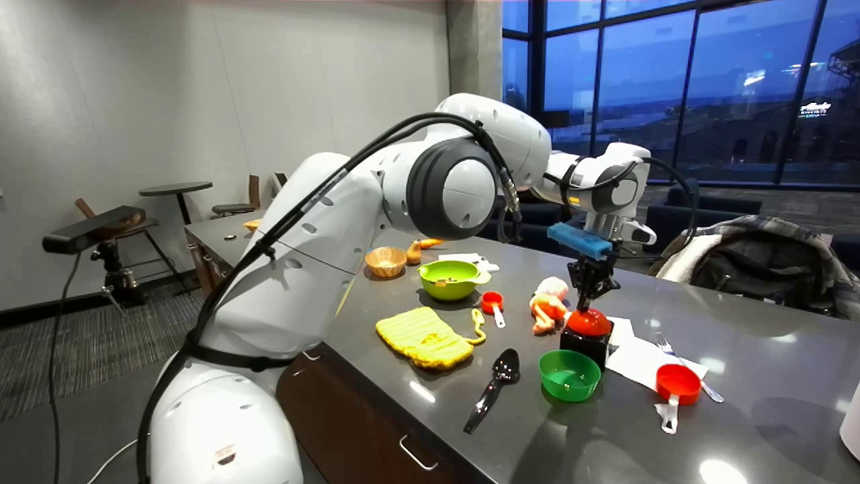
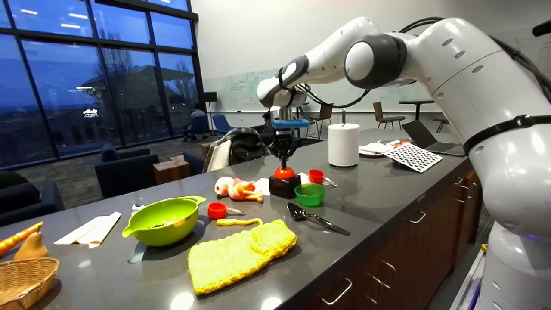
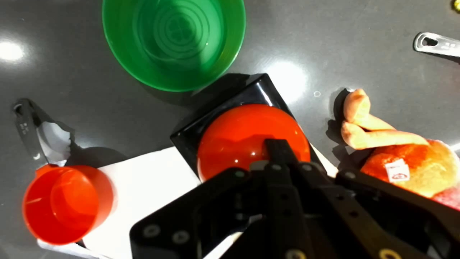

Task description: Press the orange button

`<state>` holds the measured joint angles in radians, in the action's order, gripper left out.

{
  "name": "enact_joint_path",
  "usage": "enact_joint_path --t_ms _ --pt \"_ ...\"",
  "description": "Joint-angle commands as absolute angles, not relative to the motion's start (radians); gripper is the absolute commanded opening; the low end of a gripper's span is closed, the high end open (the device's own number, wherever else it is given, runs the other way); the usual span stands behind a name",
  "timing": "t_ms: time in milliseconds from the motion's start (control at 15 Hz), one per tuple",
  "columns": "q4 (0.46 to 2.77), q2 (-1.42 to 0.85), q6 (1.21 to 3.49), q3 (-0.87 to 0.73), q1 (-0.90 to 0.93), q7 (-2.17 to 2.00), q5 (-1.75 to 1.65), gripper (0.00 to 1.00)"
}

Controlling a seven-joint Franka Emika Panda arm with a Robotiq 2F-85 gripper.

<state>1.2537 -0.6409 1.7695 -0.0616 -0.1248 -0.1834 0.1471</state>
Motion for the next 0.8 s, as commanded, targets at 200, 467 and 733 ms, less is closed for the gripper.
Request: enact_joint_path --t_ms 200,467,733 --pt "1.23 -0.689 1.73 -0.061 -0.139 -0.167 0.16 0.0" --pt "1.222 -0.697 1.716 -0.061 -0.139 -0.167 0.159 0.0" --pt "1.214 -0.703 1.712 -0.06 -0.138 -0.166 0.159 0.0"
